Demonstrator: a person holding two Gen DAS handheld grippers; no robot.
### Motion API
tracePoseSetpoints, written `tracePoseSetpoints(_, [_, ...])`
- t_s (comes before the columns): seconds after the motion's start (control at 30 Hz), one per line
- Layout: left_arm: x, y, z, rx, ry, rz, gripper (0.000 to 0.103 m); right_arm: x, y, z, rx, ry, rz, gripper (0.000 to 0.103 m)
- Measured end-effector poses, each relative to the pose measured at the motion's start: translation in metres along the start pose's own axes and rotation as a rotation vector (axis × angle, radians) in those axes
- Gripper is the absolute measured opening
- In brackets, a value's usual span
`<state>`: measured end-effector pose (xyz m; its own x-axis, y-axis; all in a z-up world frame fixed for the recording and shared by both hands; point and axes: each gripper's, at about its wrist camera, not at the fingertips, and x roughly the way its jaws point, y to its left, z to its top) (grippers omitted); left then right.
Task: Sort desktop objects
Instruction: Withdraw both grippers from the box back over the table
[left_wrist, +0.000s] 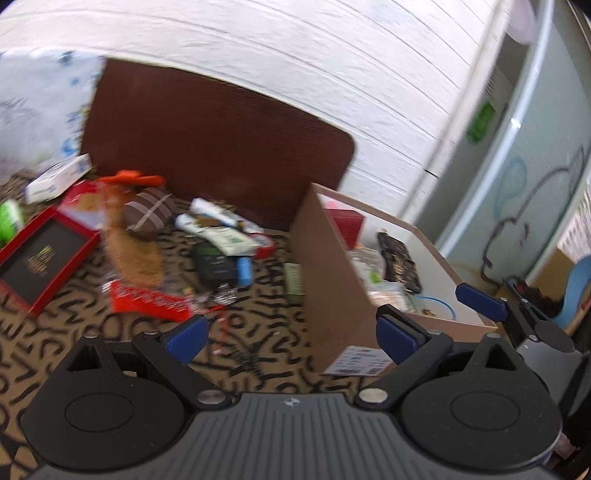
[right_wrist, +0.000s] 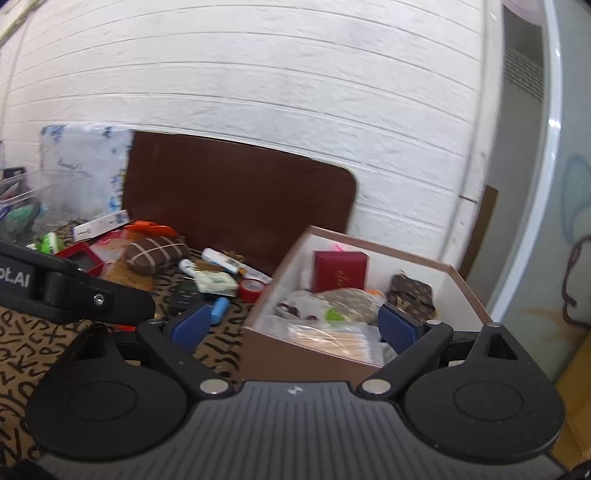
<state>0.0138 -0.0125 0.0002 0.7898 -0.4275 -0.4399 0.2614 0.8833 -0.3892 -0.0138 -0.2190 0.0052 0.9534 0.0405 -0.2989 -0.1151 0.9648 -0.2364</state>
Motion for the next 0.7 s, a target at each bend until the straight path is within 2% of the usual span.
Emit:
tracePoseSetpoints(0.17, [-0.009,0.033,-0.009,-0.055,-0.013,0.042,0.100,-0.001,0.045,-0.002,-0.118,-0.015,0.102,0.095])
tracePoseSetpoints(0.47, [-0.013,0.094,-0.014,-0.152,-0.041,0.173,0.100,0.010,0.121,-0.014,-0.283,0.002,0.298,0.095])
tracePoseSetpoints(0.57, [-0.010,0.109,-0.012,-0.168,-0.045,0.207,0.099,0.028,0.138,-0.017,-0.295,0.037,0.339,0.094])
tracePoseSetpoints(0.7, [0.000,0.124,-0.007,-0.181,-0.043,0.215,0.098,0.055,0.149,-0.022,-0.279,0.089,0.361,0.092])
